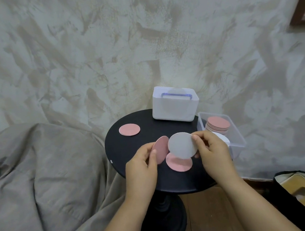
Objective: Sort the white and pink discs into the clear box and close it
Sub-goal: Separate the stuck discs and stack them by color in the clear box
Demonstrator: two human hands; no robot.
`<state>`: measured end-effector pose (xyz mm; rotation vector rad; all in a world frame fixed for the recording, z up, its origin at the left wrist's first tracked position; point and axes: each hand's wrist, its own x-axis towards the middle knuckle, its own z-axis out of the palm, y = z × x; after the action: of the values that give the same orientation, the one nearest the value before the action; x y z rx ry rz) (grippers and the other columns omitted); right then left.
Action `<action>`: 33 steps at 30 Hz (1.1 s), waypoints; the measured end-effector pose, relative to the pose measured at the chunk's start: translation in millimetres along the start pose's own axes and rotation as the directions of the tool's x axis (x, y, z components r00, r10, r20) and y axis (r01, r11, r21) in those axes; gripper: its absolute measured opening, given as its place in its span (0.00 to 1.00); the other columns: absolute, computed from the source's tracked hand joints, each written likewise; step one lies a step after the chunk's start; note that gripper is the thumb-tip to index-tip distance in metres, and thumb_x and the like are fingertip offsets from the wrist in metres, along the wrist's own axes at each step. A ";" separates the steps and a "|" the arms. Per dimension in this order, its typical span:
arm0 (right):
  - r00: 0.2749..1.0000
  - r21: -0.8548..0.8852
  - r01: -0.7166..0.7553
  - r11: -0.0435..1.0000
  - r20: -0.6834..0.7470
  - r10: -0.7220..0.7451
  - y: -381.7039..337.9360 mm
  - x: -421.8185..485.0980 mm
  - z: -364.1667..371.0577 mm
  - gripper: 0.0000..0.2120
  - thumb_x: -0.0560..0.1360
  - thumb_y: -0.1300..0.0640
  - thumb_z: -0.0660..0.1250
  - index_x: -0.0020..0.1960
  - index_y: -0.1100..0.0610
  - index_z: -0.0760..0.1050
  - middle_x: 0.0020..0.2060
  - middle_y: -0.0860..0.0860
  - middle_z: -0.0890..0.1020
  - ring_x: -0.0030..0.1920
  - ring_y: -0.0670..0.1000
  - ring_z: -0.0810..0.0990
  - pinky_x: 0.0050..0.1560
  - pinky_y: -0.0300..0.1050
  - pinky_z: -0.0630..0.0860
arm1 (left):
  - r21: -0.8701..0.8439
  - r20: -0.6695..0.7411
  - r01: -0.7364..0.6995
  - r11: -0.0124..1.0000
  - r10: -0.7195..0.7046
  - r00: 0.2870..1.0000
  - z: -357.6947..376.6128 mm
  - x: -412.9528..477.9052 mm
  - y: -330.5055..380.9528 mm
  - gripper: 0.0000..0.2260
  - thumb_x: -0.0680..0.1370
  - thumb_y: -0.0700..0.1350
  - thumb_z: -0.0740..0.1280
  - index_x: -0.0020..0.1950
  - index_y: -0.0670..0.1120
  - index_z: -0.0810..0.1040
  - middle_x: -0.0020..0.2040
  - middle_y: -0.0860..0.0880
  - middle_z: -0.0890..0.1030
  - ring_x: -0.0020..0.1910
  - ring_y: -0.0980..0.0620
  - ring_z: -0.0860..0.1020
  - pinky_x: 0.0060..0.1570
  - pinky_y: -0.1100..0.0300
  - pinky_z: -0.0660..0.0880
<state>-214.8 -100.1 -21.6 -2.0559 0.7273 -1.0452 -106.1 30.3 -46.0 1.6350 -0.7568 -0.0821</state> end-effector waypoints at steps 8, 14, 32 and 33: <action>0.998 0.055 -0.051 0.997 0.024 0.050 0.5 -11.6 2.8 0.11 0.77 0.57 0.62 0.42 0.42 0.74 0.41 0.40 0.79 0.44 0.37 0.76 0.44 0.44 0.77 | -0.408 0.265 0.310 0.859 -0.214 0.940 6.9 -6.6 17.7 0.07 0.77 0.39 0.65 0.53 0.46 0.79 0.44 0.49 0.85 0.46 0.52 0.83 0.45 0.58 0.80; 0.993 -0.137 0.086 0.987 0.091 -0.074 12.3 -19.6 4.7 0.10 0.75 0.54 0.66 0.54 0.43 0.74 0.53 0.40 0.77 0.54 0.37 0.74 0.53 0.34 0.70 | -0.294 0.198 0.229 0.928 -0.175 0.964 1.9 -5.5 13.8 0.06 0.76 0.39 0.67 0.50 0.48 0.80 0.42 0.51 0.85 0.45 0.51 0.83 0.46 0.55 0.80; 0.867 -0.098 0.200 0.975 0.481 -0.130 22.6 -45.5 1.3 0.16 0.66 0.50 0.75 0.53 0.45 0.81 0.53 0.33 0.78 0.60 0.30 0.70 0.69 0.32 0.56 | -0.295 0.070 0.245 0.924 -0.235 0.970 -13.9 -9.5 -5.3 0.06 0.76 0.39 0.67 0.49 0.49 0.79 0.42 0.52 0.85 0.44 0.54 0.83 0.47 0.55 0.79; 0.876 -0.072 0.187 0.980 0.463 -0.134 22.1 -47.1 1.9 0.13 0.67 0.51 0.74 0.51 0.45 0.81 0.51 0.33 0.80 0.58 0.31 0.73 0.66 0.30 0.60 | -0.297 0.064 0.246 0.923 -0.238 0.969 -14.5 -9.4 -5.6 0.05 0.76 0.39 0.67 0.49 0.49 0.79 0.43 0.51 0.85 0.43 0.54 0.83 0.47 0.55 0.79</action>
<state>-241.1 -78.0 -60.8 -2.3736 0.3825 -0.5697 -104.5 47.6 -51.1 1.4260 -0.5280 -0.3807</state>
